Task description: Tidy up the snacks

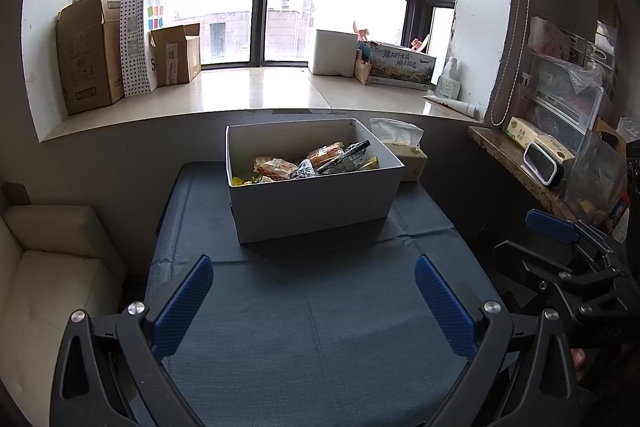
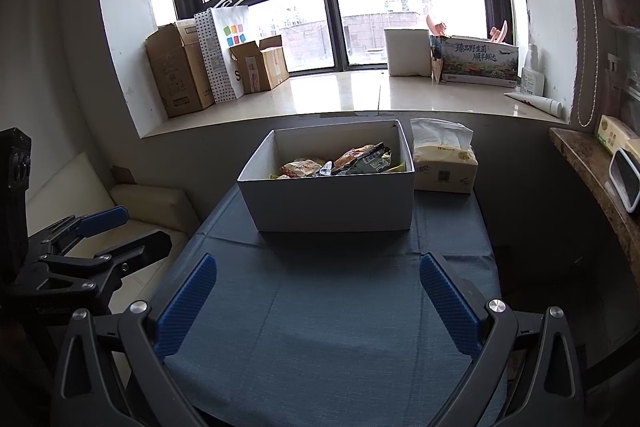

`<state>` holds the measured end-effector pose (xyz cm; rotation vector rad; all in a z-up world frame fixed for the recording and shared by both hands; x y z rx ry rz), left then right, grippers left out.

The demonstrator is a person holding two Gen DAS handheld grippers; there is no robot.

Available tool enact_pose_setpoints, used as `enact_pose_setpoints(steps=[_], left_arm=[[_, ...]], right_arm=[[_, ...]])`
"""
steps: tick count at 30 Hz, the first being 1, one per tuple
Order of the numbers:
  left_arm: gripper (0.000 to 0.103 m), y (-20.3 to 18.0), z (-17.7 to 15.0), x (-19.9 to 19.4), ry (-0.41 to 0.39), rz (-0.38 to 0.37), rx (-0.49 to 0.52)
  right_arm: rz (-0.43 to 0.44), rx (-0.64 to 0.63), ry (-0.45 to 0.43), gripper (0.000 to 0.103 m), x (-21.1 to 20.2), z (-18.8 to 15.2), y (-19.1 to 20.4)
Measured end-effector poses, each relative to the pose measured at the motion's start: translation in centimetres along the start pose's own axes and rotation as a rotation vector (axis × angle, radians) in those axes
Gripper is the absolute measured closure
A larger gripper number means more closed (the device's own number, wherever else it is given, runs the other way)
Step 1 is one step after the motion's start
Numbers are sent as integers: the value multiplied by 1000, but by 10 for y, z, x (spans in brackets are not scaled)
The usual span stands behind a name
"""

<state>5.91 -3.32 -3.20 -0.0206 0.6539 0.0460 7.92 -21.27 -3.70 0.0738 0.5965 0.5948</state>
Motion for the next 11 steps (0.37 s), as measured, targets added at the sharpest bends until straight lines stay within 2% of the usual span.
enact_pose_setpoints(steps=[11], left_arm=[[0,-1,0,0,-5,0,-1]], right_arm=[[-1,3,0,0,0,1,-1]])
Point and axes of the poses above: each gripper's, at about its wrist camera, not at the fingertips, and x roughly the way its jaws point, y to its left, z to its top, the point moved 5 cm from there along x, roughly the way its jaws point, and after that the axes turned 9 degrees about z, right-handed, at the moved point
